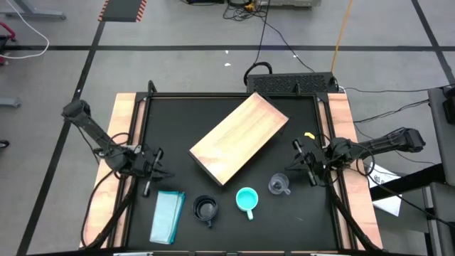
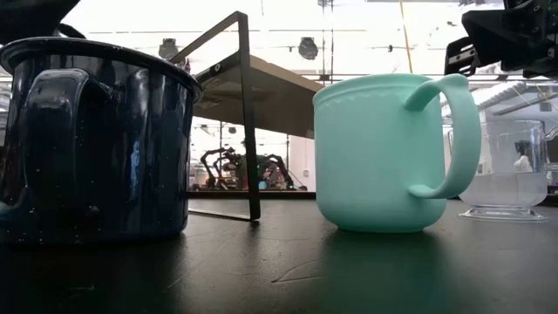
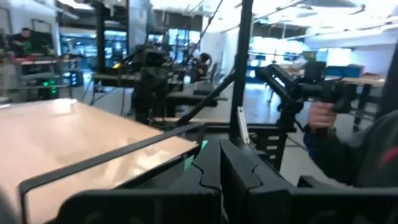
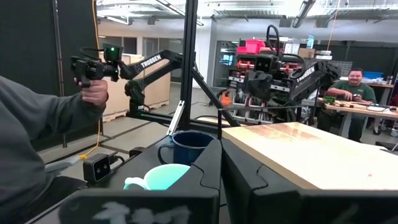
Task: Stack small to large cups/mugs on shelf
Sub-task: Put the dark blue cup on the shelf
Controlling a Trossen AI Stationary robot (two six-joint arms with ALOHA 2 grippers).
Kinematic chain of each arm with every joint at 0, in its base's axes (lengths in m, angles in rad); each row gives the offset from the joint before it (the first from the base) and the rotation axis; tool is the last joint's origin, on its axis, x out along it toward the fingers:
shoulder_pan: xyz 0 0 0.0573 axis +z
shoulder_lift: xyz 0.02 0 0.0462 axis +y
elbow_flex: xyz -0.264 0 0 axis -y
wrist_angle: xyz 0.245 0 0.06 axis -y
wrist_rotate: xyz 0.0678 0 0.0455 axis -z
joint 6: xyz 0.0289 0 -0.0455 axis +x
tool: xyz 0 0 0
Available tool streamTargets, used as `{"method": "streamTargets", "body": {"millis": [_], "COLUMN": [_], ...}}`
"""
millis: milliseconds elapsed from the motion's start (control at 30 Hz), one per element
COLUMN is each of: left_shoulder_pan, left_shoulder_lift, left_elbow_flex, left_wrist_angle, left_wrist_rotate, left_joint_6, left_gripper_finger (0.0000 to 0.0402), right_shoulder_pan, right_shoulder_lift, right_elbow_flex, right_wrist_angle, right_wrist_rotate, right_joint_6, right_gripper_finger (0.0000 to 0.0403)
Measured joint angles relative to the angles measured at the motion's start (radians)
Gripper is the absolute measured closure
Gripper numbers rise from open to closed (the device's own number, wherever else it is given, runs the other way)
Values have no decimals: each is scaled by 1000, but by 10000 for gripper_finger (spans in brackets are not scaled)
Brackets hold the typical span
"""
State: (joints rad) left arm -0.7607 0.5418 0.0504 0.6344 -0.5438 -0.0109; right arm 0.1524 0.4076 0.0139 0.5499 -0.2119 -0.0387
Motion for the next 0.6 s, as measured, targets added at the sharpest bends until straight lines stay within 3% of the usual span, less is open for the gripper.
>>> {"method": "streamTargets", "body": {"millis": [367, 600], "left_shoulder_pan": [50, 63], "left_shoulder_lift": [356, 467], "left_elbow_flex": [262, 377], "left_wrist_angle": [-150, -256], "left_wrist_rotate": [94, 104], "left_joint_6": [30, 6], "left_gripper_finger": [401, 401], "right_shoulder_pan": [0, 0], "right_shoulder_lift": [0, 0], "right_elbow_flex": [0, 0], "right_wrist_angle": [0, 0], "right_wrist_rotate": [0, 0], "right_joint_6": [0, 0], "right_gripper_finger": [403, 403]}}
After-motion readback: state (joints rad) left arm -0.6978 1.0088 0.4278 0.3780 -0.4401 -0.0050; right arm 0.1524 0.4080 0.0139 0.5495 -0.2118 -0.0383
